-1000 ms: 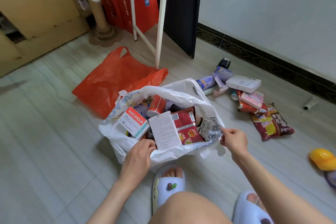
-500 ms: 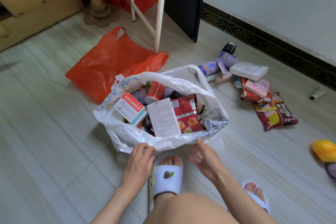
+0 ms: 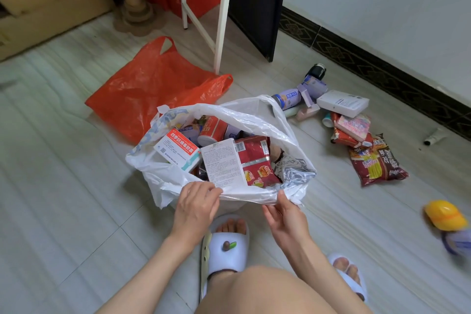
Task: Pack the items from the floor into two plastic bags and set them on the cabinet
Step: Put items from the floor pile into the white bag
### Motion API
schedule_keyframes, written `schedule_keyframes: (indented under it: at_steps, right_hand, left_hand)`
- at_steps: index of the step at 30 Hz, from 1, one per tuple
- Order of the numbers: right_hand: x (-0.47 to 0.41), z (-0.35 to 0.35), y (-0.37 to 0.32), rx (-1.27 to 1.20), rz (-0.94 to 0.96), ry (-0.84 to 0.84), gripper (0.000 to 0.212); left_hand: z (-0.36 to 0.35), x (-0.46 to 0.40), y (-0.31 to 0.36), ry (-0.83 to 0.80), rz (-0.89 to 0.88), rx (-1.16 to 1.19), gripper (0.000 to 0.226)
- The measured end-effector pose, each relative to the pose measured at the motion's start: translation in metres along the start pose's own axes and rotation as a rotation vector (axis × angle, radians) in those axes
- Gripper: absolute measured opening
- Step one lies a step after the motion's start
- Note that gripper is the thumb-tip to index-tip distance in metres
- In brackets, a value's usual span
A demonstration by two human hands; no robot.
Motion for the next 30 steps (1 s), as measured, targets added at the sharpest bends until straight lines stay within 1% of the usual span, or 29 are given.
schedule_keyframes:
  at_steps: [1, 3, 5, 10, 13, 15, 17, 19, 23, 26, 28, 30]
  right_hand:
    - [0.003, -0.002, -0.006, 0.039, 0.031, -0.017, 0.017]
    - [0.01, -0.005, -0.018, 0.148, 0.097, -0.047, 0.019]
    - [0.018, -0.006, -0.026, 0.216, 0.138, -0.056, 0.02]
    - [0.036, -0.003, -0.039, 0.26, 0.148, -0.027, 0.007]
    - [0.043, 0.001, -0.05, 0.293, 0.146, -0.018, 0.011]
    - [0.047, 0.002, -0.066, 0.339, 0.205, -0.029, 0.007]
    - [0.051, 0.0, -0.088, 0.424, 0.312, -0.068, 0.005]
    - [0.055, -0.003, -0.116, 0.582, 0.464, -0.134, 0.006]
    - [0.069, -0.01, -0.188, 1.056, 0.803, -0.294, 0.041]
    - [0.085, -0.007, -0.249, 1.409, 1.061, -0.36, 0.054]
    - [0.096, 0.003, -0.286, 1.535, 1.172, -0.364, 0.058]
    - [0.104, 0.022, -0.32, 1.59, 1.246, -0.329, 0.06]
  left_hand:
    - [0.005, 0.001, 0.0, 0.004, -0.034, 0.005, 0.01]
    - [0.014, 0.007, -0.001, -0.005, -0.092, -0.006, 0.02]
    - [0.025, 0.011, 0.0, -0.006, -0.133, -0.014, 0.02]
    - [0.049, 0.01, 0.008, -0.005, -0.147, 0.002, 0.02]
    - [0.061, 0.006, 0.015, -0.08, -0.149, -0.006, 0.023]
    - [0.07, 0.001, 0.022, -0.132, -0.157, -0.03, 0.026]
    - [0.081, -0.008, 0.035, -0.164, -0.166, -0.065, 0.03]
    - [0.092, -0.019, 0.054, -0.148, -0.186, -0.093, 0.029]
    - [0.119, -0.047, 0.11, -0.113, -0.241, -0.121, 0.044]
    - [0.138, -0.066, 0.168, -0.045, -0.379, -0.157, 0.049]
    - [0.148, -0.079, 0.214, 0.002, -0.476, -0.197, 0.051]
    - [0.153, -0.09, 0.262, 0.038, -0.605, -0.232, 0.052]
Point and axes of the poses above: each hand's wrist, its own x-axis away from the middle knuckle, its own z-axis out of the back of the hand, y = z × x, the point moved 5 cm from there along -x, towards the middle knuckle, and after that the axes turned 15 degrees about z, right-handed, at the moved point
